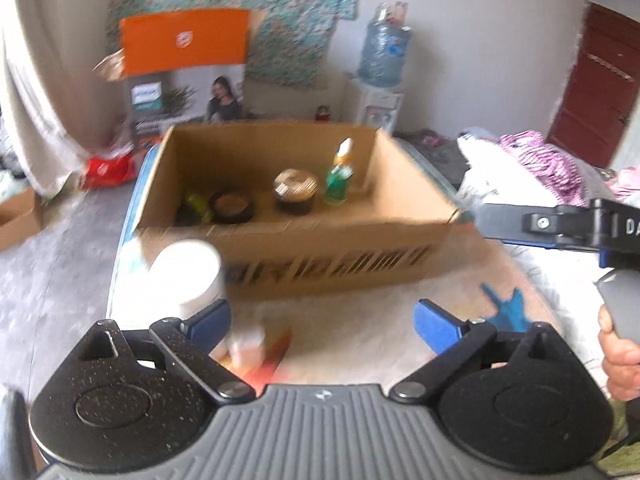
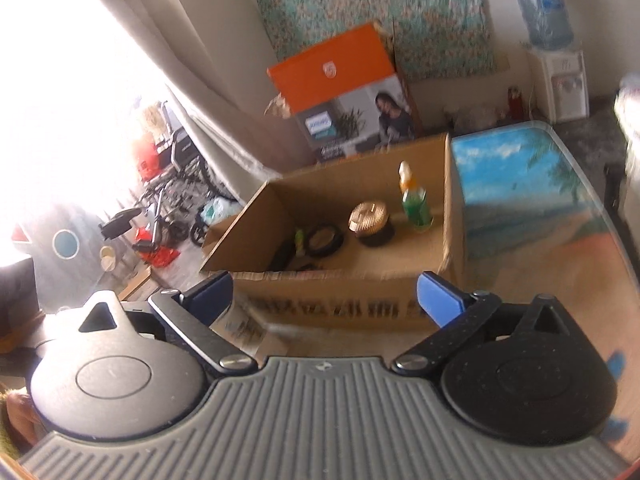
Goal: Organize rigid objects
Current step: 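Withdraw the right gripper from the box toward the white plug adapter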
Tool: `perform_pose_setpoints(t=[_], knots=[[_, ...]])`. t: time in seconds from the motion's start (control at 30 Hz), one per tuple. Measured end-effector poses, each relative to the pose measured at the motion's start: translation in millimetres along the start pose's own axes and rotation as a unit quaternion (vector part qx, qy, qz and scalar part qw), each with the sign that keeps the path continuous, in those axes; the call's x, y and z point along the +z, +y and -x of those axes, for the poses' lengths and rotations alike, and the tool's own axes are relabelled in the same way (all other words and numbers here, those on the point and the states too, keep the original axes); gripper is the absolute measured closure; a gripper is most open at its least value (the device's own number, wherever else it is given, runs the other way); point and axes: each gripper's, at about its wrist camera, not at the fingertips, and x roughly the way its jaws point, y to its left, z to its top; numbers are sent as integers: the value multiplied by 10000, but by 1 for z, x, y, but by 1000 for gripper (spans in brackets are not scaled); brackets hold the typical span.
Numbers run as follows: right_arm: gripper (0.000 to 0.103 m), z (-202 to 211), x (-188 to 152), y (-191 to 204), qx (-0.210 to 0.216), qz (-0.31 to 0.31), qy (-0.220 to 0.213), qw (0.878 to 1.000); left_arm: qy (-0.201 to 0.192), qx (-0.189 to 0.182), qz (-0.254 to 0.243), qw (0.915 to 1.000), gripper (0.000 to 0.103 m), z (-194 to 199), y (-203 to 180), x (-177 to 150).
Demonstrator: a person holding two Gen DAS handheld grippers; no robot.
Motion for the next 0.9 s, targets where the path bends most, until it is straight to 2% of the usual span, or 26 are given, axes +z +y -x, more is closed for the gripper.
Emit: perform_pose_setpoints(t=[0.17,0.37,0.53,0.63,0.7,0.8,0.9], knots=[[3,-21,-21,5,226,-215,453,9985,176,254,176,9994,4,-8,18,-26],[3,-52,-32,22,418,-238,859,9951,253,590,5,9979,4,-23,27,-44],[3,-82,-34,32,620,-313,1160,9908,237,600,-31,9979,8,-39,33,-48],[6,-102,-36,34,665,-440,1327,9879,249,551,-101,9981,16,-51,36,-48],[11,-114,-36,34,758,-557,1420,9854,255,563,-162,9980,25,-58,37,-47],[24,-134,-35,34,865,-695,1555,9816,272,553,-191,9979,36,-67,40,-46],[33,-155,-34,34,919,-791,1703,9779,306,477,-175,9982,45,-74,42,-44]])
